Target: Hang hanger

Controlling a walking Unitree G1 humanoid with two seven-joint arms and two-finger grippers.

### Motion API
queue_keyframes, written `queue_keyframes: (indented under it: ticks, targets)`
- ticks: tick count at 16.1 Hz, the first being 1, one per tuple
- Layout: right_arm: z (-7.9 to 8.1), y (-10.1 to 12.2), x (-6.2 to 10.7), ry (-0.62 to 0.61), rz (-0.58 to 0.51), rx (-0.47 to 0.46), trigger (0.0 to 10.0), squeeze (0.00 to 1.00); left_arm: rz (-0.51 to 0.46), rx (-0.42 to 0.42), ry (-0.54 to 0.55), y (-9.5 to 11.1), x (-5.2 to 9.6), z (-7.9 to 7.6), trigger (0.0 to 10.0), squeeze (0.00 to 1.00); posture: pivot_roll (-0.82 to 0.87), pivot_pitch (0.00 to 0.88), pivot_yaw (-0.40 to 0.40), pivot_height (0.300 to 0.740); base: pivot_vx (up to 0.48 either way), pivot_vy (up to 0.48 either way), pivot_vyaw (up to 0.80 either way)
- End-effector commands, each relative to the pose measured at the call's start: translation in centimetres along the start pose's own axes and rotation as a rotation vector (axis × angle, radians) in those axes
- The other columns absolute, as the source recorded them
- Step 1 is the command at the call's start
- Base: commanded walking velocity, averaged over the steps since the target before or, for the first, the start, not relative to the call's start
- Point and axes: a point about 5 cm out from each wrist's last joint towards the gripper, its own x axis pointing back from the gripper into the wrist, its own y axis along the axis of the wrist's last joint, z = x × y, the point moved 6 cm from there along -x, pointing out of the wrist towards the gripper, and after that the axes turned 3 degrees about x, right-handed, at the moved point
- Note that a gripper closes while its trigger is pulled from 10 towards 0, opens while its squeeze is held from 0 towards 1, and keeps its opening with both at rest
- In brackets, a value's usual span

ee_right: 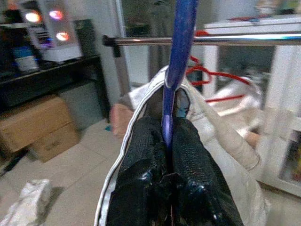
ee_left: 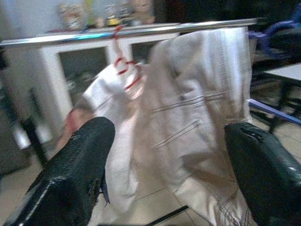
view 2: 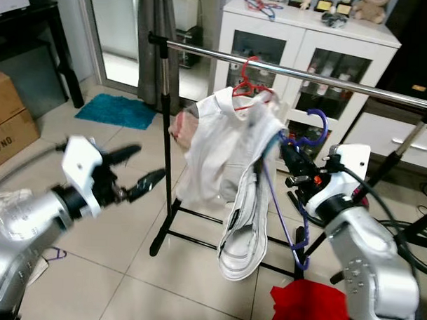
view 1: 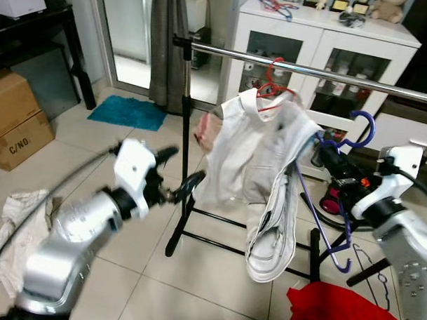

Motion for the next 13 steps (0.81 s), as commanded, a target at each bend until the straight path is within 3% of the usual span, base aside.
queue_keyframes:
  ticks: [1, 4, 6, 7, 8, 13]
  targets:
    - [0.7, 3.2, 0.2, 0.077, -0.111, 0.050, 0.0, 0.00, -0.024, -0.031, -0.038, 1.5, 0.1, 0.4, 10.0, 1.00, 0.10, 0.000, -0.060, 0.740, 0.000, 0.000, 0.00]
    - [2.3, 4.2, 1.4, 0.329, -0.065, 0.067, 0.0, 0.00, -0.054, -0.147, -0.206, 6.6, 0.6, 2.8, 10.0, 1.00, 0.10, 0.000, -0.055, 0.740, 0.000, 0.000, 0.00]
    - [3.5, 4.4, 1.7, 0.468, -0.023, 0.100, 0.0, 0.00, -0.012, -0.210, -0.387, 8.2, 0.7, 2.2, 10.0, 0.96, 0.10, 0.000, -0.053, 0.740, 0.000, 0.000, 0.00]
    - [3.8, 4.4, 1.7, 0.498, -0.012, 0.115, 0.0, 0.00, 0.021, -0.222, -0.448, 8.1, 0.8, 1.8, 10.0, 0.55, 0.10, 0.000, -0.053, 0.740, 0.000, 0.000, 0.00]
    - [4.5, 4.5, 1.6, 0.553, 0.004, 0.135, 0.0, 0.00, 0.093, -0.244, -0.555, 7.6, 1.0, 1.2, 10.0, 0.00, 0.11, 0.000, -0.055, 0.740, 0.000, 0.000, 0.00]
    - [7.4, 4.8, 1.3, 0.720, 0.029, 0.206, 0.0, 0.00, 0.177, -0.261, -0.708, 6.2, -1.6, 1.2, 10.0, 0.00, 0.11, 0.000, -0.054, 0.740, 0.000, 0.000, 0.00]
